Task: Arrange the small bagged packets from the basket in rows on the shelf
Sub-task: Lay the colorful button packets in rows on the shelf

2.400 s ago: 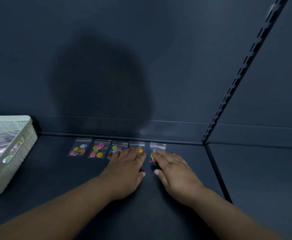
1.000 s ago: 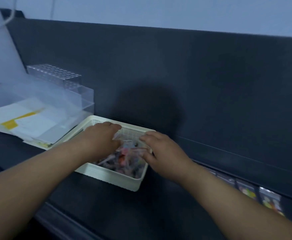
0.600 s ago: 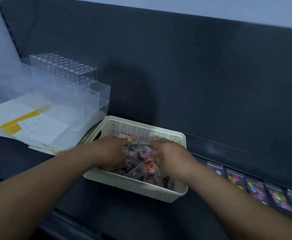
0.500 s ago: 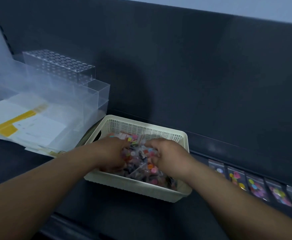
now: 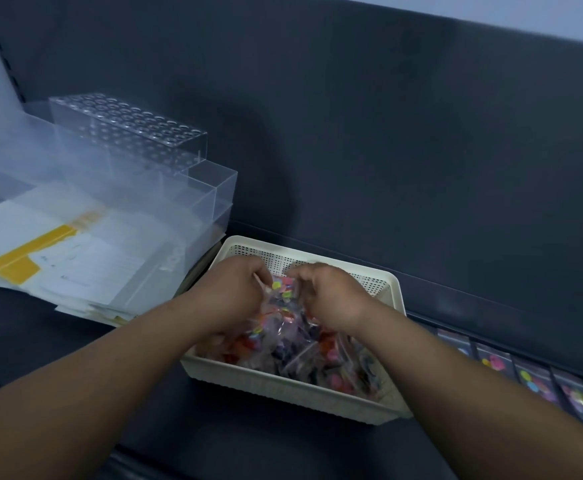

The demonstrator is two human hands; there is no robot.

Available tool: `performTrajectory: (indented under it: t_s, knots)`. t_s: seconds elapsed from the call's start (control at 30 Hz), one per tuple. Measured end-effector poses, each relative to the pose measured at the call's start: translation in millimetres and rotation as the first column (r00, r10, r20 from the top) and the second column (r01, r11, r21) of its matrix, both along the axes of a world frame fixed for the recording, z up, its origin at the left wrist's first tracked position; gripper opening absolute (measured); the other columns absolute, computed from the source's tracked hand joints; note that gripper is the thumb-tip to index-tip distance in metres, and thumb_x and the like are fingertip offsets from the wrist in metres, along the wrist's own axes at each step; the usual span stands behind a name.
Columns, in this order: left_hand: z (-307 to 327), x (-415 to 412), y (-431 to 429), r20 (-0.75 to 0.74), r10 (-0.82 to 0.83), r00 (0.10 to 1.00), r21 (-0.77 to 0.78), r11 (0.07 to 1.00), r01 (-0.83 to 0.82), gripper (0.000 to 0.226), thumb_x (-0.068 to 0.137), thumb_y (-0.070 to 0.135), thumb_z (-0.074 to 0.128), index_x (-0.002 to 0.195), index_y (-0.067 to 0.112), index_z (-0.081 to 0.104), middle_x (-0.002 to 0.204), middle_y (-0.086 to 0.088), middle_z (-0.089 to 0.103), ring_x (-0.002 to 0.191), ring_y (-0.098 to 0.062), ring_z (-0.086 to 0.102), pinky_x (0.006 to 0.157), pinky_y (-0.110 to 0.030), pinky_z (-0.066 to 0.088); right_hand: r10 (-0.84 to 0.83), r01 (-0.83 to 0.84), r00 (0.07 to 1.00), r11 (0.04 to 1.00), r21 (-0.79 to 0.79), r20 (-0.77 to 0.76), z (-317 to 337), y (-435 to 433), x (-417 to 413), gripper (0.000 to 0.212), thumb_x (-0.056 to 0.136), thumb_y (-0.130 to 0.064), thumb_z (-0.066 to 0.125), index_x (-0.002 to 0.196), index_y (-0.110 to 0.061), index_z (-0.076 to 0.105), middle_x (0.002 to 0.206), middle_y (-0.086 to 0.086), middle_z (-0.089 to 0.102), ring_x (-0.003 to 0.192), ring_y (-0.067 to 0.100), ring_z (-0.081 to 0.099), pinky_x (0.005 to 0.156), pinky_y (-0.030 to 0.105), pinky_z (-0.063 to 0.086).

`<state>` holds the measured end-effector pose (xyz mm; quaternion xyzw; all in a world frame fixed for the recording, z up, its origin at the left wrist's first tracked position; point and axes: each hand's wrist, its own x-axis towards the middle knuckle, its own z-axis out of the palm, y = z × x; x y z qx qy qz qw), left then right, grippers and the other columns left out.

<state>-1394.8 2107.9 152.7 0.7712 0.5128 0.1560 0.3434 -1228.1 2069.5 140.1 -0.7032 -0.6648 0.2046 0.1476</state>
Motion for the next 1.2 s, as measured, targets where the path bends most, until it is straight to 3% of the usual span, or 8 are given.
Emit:
performTrajectory:
  t_s: [0.17,0.3,0.43,0.57,0.7,0.8,1.0,1.2]
  knots:
    - [0.2,0.4,3.8,0.181,0.086,0.980,-0.135,0.989,-0.062,0.023,0.086,0.004,0.054,0.082,0.025,0.063,0.077,-0.001,0.063,0.067,-0.014,0.059,0.060,-0.024,0.046,0.072,-0.074,0.993,0.997,0.018,0.097,-12.2,14.3,-2.8,0.019,0.081,-0.011,0.058,0.088,-0.026,0.066,0.099,-0.004,0.065,0.092,0.017,0.059,0.080,0.025,0.047]
    - [3.9,-1.3,8.7,0.325,0.225,0.919,-0.341,0.934,-0.108,0.019,0.087,0.004,0.059,0.085,0.022,0.065,0.079,-0.005,0.066,0.070,-0.017,0.062,0.065,-0.027,0.048,-0.024,0.043,0.957,0.997,0.061,-0.288,-9.3,12.1,1.8,0.021,0.086,-0.008,0.060,0.070,-0.021,0.062,0.072,-0.011,0.058,0.068,0.008,0.053,0.067,0.023,0.043]
    - [8.8,1.0,11.1,0.397,0.299,0.868,-0.445,0.890,-0.103,0.014,0.089,0.006,0.058,0.091,0.016,0.068,0.088,-0.011,0.069,0.075,-0.021,0.065,0.064,-0.028,0.051,-0.206,0.200,0.722,0.976,-0.085,-0.661,9.3,1.3,6.5,0.019,0.088,-0.013,0.063,0.070,-0.017,0.060,0.065,-0.008,0.058,0.059,0.004,0.054,0.062,0.021,0.047]
    - [16.9,11.2,5.9,0.482,0.366,0.796,-0.552,0.832,-0.048,0.017,0.092,-0.001,0.052,0.087,0.010,0.065,0.080,-0.014,0.066,0.066,-0.020,0.065,0.056,-0.031,0.056,-0.356,0.228,0.361,0.930,-0.289,-0.862,27.1,-10.9,12.8,0.015,0.095,-0.011,0.053,0.080,-0.015,0.054,0.082,0.007,0.063,0.062,0.018,0.068,0.058,0.029,0.058]
    - [23.0,26.4,0.5,0.508,0.376,0.775,-0.578,0.816,-0.017,0.017,0.093,-0.001,0.051,0.088,0.008,0.064,0.080,-0.014,0.067,0.063,-0.018,0.066,0.055,-0.031,0.057,-0.371,0.227,0.266,0.921,-0.316,-0.890,35.8,-23.3,22.4,0.010,0.096,-0.024,0.052,0.089,-0.017,0.054,0.081,0.005,0.062,0.050,0.011,0.062,0.051,0.024,0.054]
    - [28.9,42.9,-7.0,0.514,0.367,0.775,-0.586,0.810,0.004,0.014,0.093,0.000,0.051,0.095,0.005,0.064,0.084,-0.014,0.067,0.064,-0.018,0.064,0.050,-0.028,0.056,-0.309,0.209,0.302,0.945,-0.253,-0.902,36.9,-33.6,34.3,0.011,0.089,-0.028,0.062,0.089,-0.019,0.056,0.079,0.000,0.059,0.060,0.010,0.056,0.057,0.023,0.052]
    - [40.4,87.8,-39.0,0.548,0.290,0.784,-0.538,0.840,0.066,0.013,0.087,0.000,0.060,0.082,0.011,0.064,0.070,-0.006,0.062,0.051,-0.009,0.057,0.053,-0.026,0.055,-0.233,0.343,0.433,0.936,-0.080,-0.871,42.3,-69.4,72.3,0.018,0.081,0.002,0.065,0.085,-0.014,0.059,0.076,0.002,0.066,0.063,0.012,0.061,0.050,0.019,0.046]
    - [41.8,146.3,-84.8,0.569,0.186,0.801,-0.428,0.898,0.096,0.010,0.084,0.004,0.066,0.080,0.013,0.064,0.073,-0.003,0.067,0.058,-0.009,0.059,0.049,-0.018,0.049,-0.291,0.409,0.391,0.905,-0.118,-0.873,46.1,-132.2,131.6,0.017,0.077,0.000,0.068,0.088,-0.011,0.060,0.076,0.014,0.066,0.066,0.028,0.057,0.063,0.037,0.047]
